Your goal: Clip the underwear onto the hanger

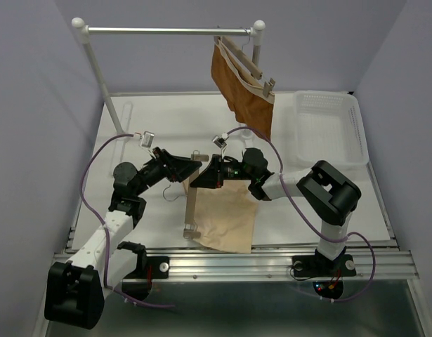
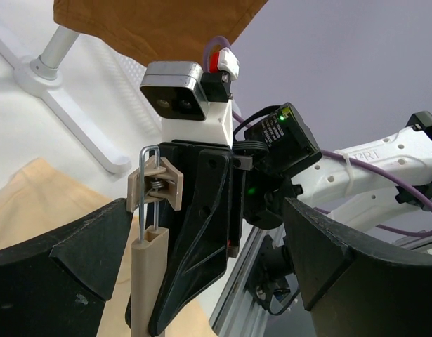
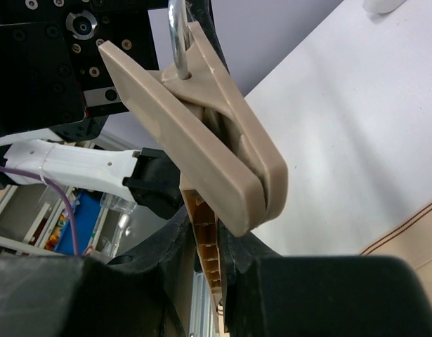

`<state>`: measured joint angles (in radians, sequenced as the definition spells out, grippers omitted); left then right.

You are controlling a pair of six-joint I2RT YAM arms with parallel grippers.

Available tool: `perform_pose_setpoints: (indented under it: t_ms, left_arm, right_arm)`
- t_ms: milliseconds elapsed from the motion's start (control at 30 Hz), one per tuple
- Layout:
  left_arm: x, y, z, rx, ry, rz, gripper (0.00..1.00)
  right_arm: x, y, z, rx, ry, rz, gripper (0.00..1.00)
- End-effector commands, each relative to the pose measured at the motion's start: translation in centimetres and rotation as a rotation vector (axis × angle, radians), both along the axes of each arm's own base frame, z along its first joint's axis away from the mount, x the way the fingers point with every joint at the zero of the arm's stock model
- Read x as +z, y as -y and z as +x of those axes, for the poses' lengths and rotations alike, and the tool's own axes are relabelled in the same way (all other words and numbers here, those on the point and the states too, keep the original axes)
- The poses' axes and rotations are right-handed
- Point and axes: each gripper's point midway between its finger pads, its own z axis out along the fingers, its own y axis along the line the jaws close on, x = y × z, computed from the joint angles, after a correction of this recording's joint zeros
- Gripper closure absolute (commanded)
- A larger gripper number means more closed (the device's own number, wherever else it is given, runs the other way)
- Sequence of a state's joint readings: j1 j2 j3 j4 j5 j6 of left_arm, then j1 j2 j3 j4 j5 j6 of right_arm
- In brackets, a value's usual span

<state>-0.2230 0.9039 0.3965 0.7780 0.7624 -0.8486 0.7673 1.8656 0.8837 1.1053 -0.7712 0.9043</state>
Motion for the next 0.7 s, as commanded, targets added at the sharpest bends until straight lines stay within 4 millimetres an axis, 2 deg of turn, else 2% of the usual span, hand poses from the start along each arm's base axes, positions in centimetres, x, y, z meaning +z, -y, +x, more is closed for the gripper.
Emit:
perform_pose_setpoints:
  t_ms: [0,333,433,667]
  left_arm:
    - [1.8,0.2,-0.2,-0.006,0.089,-0.006,0.01]
    - [1.8,0.4,0.4,-0.005,0.1,0.009,0.01]
    - [1.8,0.4,0.6,-0.006,0.098,0.013,0.01]
    - [2.0,0.5,0.9,-0.003,0.103,0.016,0.01]
  right_arm:
    - [0.7,0.2,1.0,-0.059,0.014,0.011,0.99]
    - [0.7,-0.1,-0.1,0.0,0.008,0.023,0.99]
    - [0.8,-0.5,-1.4,0.06,0.018,0.02,0.99]
    - [0.3,-0.4,-1.5,0.061,0.018,0.006,0.99]
